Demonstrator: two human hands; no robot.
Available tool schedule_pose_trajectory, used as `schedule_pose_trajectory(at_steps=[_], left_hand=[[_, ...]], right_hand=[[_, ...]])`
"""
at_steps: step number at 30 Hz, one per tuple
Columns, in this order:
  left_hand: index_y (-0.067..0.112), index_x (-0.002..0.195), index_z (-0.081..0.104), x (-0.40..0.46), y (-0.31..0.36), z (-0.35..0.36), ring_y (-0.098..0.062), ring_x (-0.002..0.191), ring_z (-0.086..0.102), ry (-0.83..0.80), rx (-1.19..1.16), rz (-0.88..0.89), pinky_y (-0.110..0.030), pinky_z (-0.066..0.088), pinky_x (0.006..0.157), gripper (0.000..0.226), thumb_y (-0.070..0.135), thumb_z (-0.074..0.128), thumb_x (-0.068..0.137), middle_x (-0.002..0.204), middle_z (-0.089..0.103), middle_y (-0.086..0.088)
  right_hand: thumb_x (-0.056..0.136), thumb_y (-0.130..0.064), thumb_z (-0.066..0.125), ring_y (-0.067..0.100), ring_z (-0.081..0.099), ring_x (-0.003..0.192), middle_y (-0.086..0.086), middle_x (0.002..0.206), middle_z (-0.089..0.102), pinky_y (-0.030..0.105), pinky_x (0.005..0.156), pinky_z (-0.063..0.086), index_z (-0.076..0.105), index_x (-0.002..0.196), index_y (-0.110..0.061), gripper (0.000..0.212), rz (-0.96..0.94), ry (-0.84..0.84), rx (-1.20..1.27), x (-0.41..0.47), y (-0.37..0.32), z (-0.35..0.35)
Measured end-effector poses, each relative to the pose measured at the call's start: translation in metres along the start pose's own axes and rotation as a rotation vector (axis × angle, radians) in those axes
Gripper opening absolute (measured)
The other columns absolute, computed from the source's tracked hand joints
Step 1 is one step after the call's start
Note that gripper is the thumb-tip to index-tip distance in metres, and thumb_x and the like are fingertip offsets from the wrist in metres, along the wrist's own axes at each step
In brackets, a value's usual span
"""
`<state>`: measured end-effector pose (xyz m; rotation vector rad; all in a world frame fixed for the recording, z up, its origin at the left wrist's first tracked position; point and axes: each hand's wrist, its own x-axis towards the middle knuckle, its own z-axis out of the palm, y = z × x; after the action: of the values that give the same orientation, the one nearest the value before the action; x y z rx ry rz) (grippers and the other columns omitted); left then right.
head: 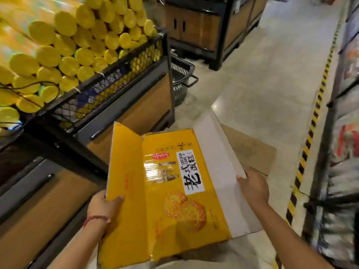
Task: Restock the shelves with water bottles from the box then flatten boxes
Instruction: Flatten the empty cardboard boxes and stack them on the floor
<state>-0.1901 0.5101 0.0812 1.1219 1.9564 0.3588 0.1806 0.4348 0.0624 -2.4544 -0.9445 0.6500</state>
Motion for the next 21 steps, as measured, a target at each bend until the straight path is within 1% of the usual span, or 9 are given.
schedule_pose_trajectory(at_steps=[2,6,8,10,13,16,17,19,21], left_hand=[[0.007,0.085,0.061,0.007,0.037,0.026,-0.028,0.074,0.060,-0.066,0.041,0.060,-0.038,0.049,0.071,0.012,0.018,0.067,0.087,0.083,0.065,-0.012],[0.012,0.070,0.058,0.018,0.118,0.085,-0.021,0.061,0.055,-0.149,0.120,0.222,-0.027,0.041,0.054,0.019,0.015,0.066,0.087,0.069,0.063,-0.008],[0.013,0.070,0.057,0.025,0.163,0.122,-0.022,0.061,0.055,-0.174,0.158,0.291,-0.029,0.043,0.055,0.020,0.016,0.067,0.086,0.070,0.063,-0.009],[0.015,0.071,0.057,0.031,0.205,0.161,-0.021,0.062,0.056,-0.189,0.181,0.359,-0.029,0.044,0.056,0.019,0.019,0.067,0.086,0.068,0.062,-0.005],[0.015,0.079,0.061,0.036,0.260,0.219,-0.025,0.063,0.060,-0.187,0.189,0.454,-0.033,0.049,0.058,0.013,0.023,0.067,0.086,0.068,0.063,-0.005],[0.009,0.089,0.063,0.040,0.288,0.268,-0.030,0.067,0.060,-0.150,0.222,0.515,-0.036,0.050,0.060,0.020,0.028,0.067,0.086,0.075,0.065,-0.013],[0.006,0.095,0.061,0.042,0.292,0.283,-0.030,0.066,0.058,-0.151,0.242,0.503,-0.034,0.048,0.056,0.023,0.027,0.066,0.087,0.076,0.063,-0.015],[0.005,0.101,0.055,0.051,0.291,0.312,-0.025,0.054,0.051,-0.175,0.308,0.468,-0.026,0.040,0.042,0.022,0.022,0.063,0.089,0.067,0.055,-0.011],[0.002,0.108,0.054,0.061,0.282,0.338,-0.022,0.051,0.047,-0.210,0.391,0.432,-0.025,0.035,0.043,0.027,0.018,0.064,0.089,0.066,0.051,-0.007]], right_hand=[[0.092,-0.018,0.055,0.028,0.057,0.078,0.011,0.094,0.068,0.031,0.060,0.037,0.066,0.100,-0.008,0.017,0.068,0.069,0.034,0.006,0.024,-0.020],[0.092,-0.014,0.054,0.024,0.050,0.073,0.012,0.092,0.066,0.028,0.052,0.029,0.062,0.089,-0.009,0.010,0.171,0.208,0.104,0.032,0.058,-0.057],[0.092,-0.015,0.053,0.024,0.049,0.073,0.012,0.092,0.065,0.026,0.050,0.026,0.063,0.094,-0.007,0.013,0.228,0.267,0.116,0.055,0.075,-0.079],[0.093,-0.017,0.053,0.030,0.056,0.079,0.013,0.095,0.066,0.029,0.056,0.032,0.064,0.099,-0.006,0.016,0.268,0.318,0.145,0.083,0.093,-0.101],[0.093,-0.017,0.054,0.035,0.058,0.083,0.016,0.091,0.064,0.032,0.061,0.034,0.062,0.097,-0.002,0.017,0.323,0.422,0.184,0.122,0.113,-0.129],[0.093,-0.015,0.053,0.026,0.053,0.079,0.003,0.081,0.058,0.030,0.061,0.035,0.061,0.091,-0.013,0.008,0.366,0.486,0.322,0.146,0.133,-0.141],[0.093,-0.014,0.052,0.026,0.054,0.081,0.003,0.081,0.058,0.030,0.062,0.036,0.060,0.090,-0.016,0.008,0.391,0.479,0.338,0.152,0.140,-0.141],[0.091,-0.013,0.052,0.032,0.058,0.088,0.012,0.090,0.063,0.032,0.068,0.037,0.064,0.096,-0.010,0.013,0.449,0.431,0.268,0.166,0.162,-0.130],[0.091,-0.014,0.053,0.035,0.061,0.089,0.017,0.094,0.066,0.034,0.070,0.040,0.066,0.104,-0.006,0.020,0.532,0.393,0.220,0.178,0.191,-0.104]])
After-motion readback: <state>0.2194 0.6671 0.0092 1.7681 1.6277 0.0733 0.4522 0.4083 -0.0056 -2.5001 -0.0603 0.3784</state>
